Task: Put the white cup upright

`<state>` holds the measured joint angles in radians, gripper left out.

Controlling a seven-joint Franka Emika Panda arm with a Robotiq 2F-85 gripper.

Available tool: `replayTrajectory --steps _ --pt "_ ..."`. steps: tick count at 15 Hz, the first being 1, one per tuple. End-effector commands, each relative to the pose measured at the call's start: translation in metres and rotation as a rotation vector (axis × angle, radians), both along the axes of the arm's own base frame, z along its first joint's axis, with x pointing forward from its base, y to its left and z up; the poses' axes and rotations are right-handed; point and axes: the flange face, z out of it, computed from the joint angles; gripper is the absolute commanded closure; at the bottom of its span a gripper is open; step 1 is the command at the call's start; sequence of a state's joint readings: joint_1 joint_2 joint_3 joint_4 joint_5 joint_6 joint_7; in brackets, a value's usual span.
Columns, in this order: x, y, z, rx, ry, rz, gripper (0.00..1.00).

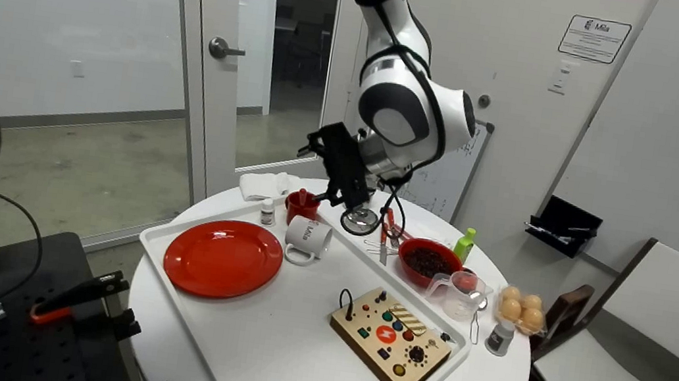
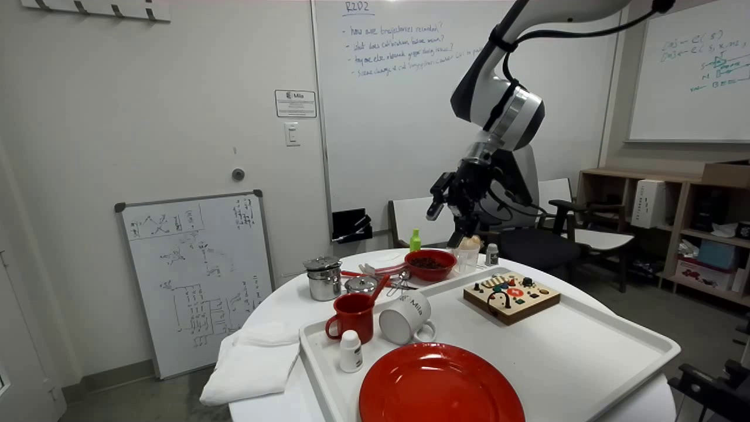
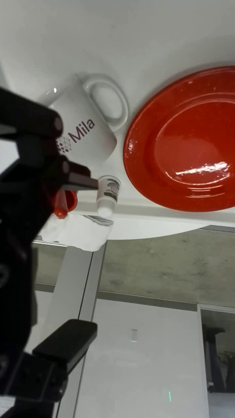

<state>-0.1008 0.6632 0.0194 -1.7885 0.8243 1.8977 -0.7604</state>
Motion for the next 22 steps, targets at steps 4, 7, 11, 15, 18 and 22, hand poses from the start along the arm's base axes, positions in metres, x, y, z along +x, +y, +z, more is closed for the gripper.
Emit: replayTrajectory --steps 4,7,11,15,18,22 --pt "0.056 -0.012 -0.049 0.029 0.047 -0.028 0.00" --pt "0.072 -0.010 -0.065 0.023 0.075 -0.049 0.00" --pt "0.084 -0.009 -0.090 -0.003 0.123 -0.087 0.00" --pt "0.091 -0.010 -0.111 -0.025 0.163 -0.114 0.00" --pt "0.096 -0.008 -0.123 -0.034 0.177 -0.123 0.00" --pt "0.101 -0.004 -0.133 -0.031 0.189 -0.122 0.00"
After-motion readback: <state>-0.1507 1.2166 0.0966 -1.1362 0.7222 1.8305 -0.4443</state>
